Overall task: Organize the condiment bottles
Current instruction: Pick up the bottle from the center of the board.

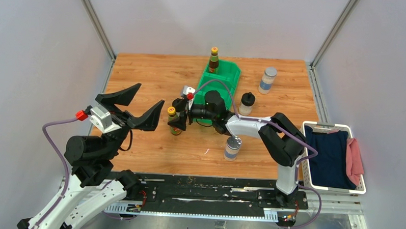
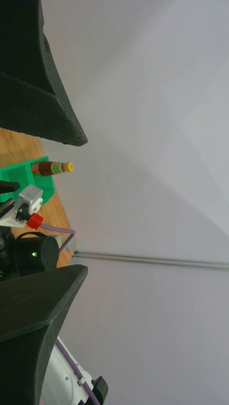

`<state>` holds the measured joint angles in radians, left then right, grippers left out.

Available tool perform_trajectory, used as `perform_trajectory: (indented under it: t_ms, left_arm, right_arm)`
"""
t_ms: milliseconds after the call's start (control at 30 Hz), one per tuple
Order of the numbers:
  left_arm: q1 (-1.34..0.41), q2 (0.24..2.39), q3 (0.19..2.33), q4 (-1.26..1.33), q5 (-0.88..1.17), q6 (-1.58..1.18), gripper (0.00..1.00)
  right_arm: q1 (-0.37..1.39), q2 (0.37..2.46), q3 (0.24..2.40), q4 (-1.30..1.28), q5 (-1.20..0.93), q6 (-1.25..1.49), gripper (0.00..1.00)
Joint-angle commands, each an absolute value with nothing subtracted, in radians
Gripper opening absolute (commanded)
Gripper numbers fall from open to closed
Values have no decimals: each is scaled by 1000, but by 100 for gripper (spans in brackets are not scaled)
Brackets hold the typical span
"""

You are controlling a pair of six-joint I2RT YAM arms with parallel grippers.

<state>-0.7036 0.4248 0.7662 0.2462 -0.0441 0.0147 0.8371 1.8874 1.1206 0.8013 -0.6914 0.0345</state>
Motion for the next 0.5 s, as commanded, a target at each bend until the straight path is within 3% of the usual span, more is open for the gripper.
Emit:
perform_trajectory:
  t_ms: [0,333,467]
  left_arm:
    - [-710,433,755,265,-32,9,100]
    - [-710,435,753,270,-26,5,100]
    - [-710,436,752,274,-26,5,100]
  right_arm:
    - [840,1913,1164,820,-723,44,81]
    - [841,1928,1196,796,-736,44,73]
    - [841,1930,1202,791,-738,45,65]
